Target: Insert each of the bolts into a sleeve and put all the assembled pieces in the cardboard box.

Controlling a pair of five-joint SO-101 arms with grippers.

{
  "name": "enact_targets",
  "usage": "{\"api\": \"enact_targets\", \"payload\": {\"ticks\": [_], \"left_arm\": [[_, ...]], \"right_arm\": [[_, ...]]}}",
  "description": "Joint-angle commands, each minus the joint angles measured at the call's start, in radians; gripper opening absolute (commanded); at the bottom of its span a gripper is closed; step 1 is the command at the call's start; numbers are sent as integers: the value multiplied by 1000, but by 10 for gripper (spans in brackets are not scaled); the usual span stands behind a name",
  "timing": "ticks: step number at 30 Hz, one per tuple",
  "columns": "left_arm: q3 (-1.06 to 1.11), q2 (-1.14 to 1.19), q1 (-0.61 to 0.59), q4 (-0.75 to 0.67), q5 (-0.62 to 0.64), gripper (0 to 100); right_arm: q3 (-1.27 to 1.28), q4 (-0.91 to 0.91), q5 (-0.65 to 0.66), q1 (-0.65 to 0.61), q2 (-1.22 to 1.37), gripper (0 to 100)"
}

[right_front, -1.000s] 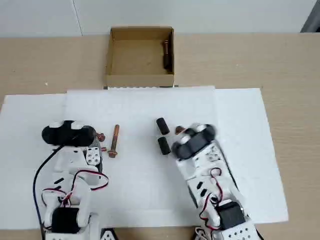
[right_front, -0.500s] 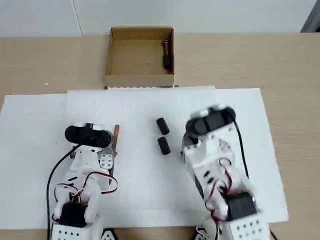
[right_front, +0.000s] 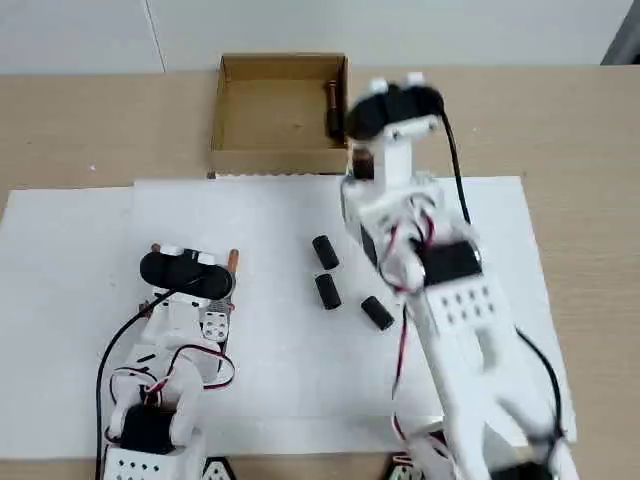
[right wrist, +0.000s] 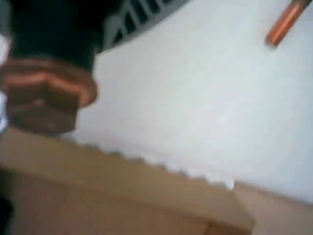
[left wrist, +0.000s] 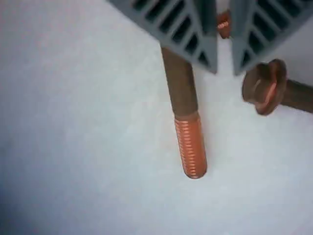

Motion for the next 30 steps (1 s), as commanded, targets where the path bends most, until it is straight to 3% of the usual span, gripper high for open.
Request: {"api": "enact_targets", "payload": {"ticks": [1, 22, 27, 30], "left_arm": [[-4, -9, 6, -5, -6, 6], [-4, -9, 6, -5, -6, 6], [-4, -9, 6, -5, -6, 6], [-4, -9, 6, -5, -6, 6]], "right_arm": [[-193, -108, 78, 2, 165, 3], [-905, -417, 457, 1, 1046, 11], [-959, -410, 459, -7, 1109, 134], [-959, -409, 459, -13, 1112, 151]]}}
